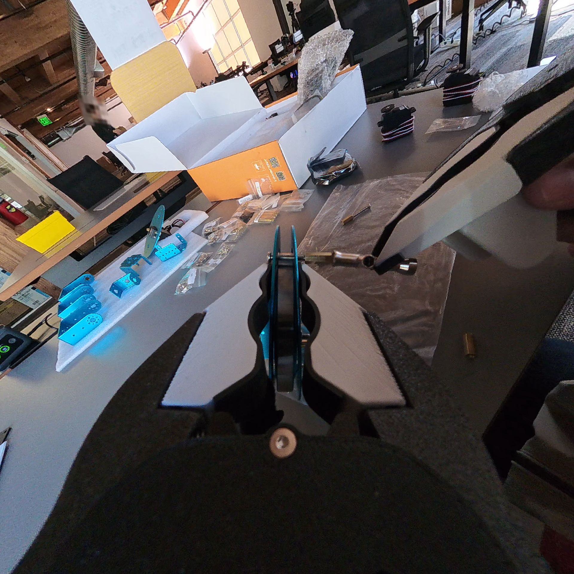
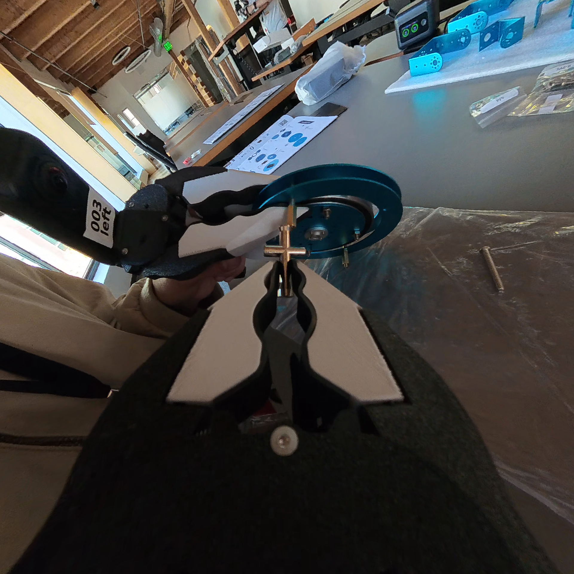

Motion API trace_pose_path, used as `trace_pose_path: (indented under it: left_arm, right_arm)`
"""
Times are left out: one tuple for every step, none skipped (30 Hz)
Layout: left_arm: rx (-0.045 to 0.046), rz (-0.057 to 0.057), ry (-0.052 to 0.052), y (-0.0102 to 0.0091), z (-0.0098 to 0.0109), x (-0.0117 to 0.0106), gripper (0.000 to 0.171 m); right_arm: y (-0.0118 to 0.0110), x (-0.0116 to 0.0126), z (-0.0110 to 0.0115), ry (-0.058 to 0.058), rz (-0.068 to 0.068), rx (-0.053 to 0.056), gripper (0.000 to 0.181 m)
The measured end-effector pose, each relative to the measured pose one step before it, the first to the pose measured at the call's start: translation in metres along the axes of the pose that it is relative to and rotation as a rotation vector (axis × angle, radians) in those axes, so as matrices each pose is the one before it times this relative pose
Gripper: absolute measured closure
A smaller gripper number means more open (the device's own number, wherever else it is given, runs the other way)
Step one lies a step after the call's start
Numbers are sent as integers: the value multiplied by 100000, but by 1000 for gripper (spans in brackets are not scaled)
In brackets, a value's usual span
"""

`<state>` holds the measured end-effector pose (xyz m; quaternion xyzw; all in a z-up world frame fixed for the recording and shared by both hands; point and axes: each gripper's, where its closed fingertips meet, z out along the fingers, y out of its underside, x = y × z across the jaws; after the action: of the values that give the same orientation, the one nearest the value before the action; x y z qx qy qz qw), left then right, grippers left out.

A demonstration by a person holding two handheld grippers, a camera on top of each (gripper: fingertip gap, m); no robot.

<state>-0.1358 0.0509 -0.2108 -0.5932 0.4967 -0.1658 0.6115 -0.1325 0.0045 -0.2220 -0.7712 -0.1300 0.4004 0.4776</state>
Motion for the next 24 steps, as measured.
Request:
trace_pose_path:
  left_arm:
    - [68,-143,114,0,-25,20,159]
    - [-99,164,-252,17,-35,-15,159]
    - [-129,462,-212,20,-24,-34,159]
    - [-150,206,202,22,-23,-7,159]
    - [-96,-164,-53,16,-30,-63,158]
    - [108,-182,151,7,-26,-21,158]
    - [123,-98,161,3,-12,-4,159]
    - [72,-86,19,13,-11,-9,159]
    - [51,215,61,-3,-6,13,159]
    - [68,294,329,-8,-10,53,159]
    - [41,39,-43,1,-1,3,159]
    - [103,115,-34,-2,0,11,159]
    - [55,74,-109,9,-11,-1,159]
    - [103,89,-92,0,-13,-16,159]
    - [251,2,-44,5,-14,-4,159]
    - [302,93,19,-1,-25,2,159]
    - [409,348,-2,5,-23,10,159]
    - [348,262,-73,6,-43,5,159]
    - [367,470,80,-4,-40,49,159]
    - [493,835,140,-1,-37,61,159]
    - [535,1586,278,-7,-46,98,159]
    - [480,1778,282,0,-45,103,159]
    - [254,853,186,4,-50,89,159]
    - [238,463,143,-1,-38,53,159]
  right_arm:
    - [147,114,94,853,-611,-804,175]
    - [38,42,76,452,-494,-33,175]
    - [4,-96,61,-652,400,7,176]
    - [-32,-2,30,-148,629,190,176]
    - [-113,-4,-10,-96,205,646,176]
    - [-43,-55,27,-465,137,2,176]
    - [-20,4,20,-106,89,-194,176]
    - [-132,26,-27,381,-327,706,176]
    - [7,9,8,58,-168,-214,175]
    - [71,-8,49,-178,510,-559,176]
    - [10,14,28,-163,680,-68,176]
    - [32,8,29,-291,663,-116,176]
    - [29,-7,34,-487,981,-81,176]
    - [4,-38,20,-790,1333,48,176]
    - [15,-45,31,-1258,2227,-45,176]
    - [24,-82,14,-1905,3285,-89,176]
    - [45,-98,18,-2497,4067,-132,175]
    - [29,-95,10,-2734,4182,54,176]
    - [77,-87,21,-2553,3771,-223,175]
    - [119,-77,26,-2378,3659,-550,176]
    - [148,-75,20,-1997,3291,-851,176]
    - [166,-82,12,-1876,3157,-1160,175]
    - [137,-54,-22,-1492,2515,-1144,175]
    - [65,-19,-35,-982,1743,-718,175]
